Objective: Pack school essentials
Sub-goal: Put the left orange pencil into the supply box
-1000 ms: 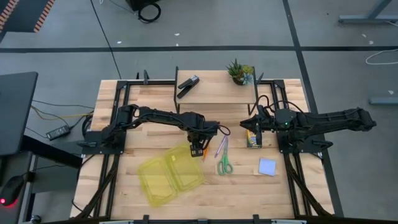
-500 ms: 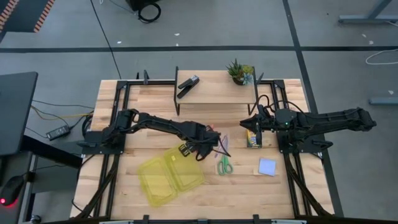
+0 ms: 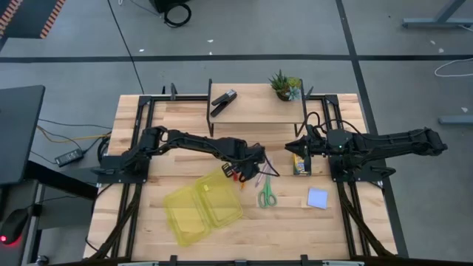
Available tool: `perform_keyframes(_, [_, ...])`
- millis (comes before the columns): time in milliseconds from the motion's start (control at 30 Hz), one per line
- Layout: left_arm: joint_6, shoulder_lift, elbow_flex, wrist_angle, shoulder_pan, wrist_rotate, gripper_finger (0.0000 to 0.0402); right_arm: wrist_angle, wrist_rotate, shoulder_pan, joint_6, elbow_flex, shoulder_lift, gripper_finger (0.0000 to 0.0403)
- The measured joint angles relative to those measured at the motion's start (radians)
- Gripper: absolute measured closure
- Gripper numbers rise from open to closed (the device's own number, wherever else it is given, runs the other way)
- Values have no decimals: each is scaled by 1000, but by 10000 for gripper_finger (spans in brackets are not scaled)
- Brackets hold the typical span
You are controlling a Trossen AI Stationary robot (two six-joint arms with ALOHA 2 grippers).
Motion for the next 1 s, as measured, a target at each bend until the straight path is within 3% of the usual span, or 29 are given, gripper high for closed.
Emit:
perform_keyframes(233, [-119, 25, 2, 99, 22, 14, 229, 0, 0, 0, 0, 0, 0, 343])
perform_keyframes(500, [-670, 38, 0, 91, 52, 26, 230, 6, 0, 0, 2, 0, 2, 343])
perform_keyframes(733, [-1221, 38, 0, 55, 94, 206, 230, 8, 0, 0, 1, 0, 2, 343])
perform_keyframes(900, [-1396, 44, 0, 46, 87, 208, 230, 21, 7, 0, 1, 0, 2, 343])
perform_keyframes(1000, [-1430, 44, 0, 45, 70, 140, 230, 22, 7, 0, 9, 0, 2, 343])
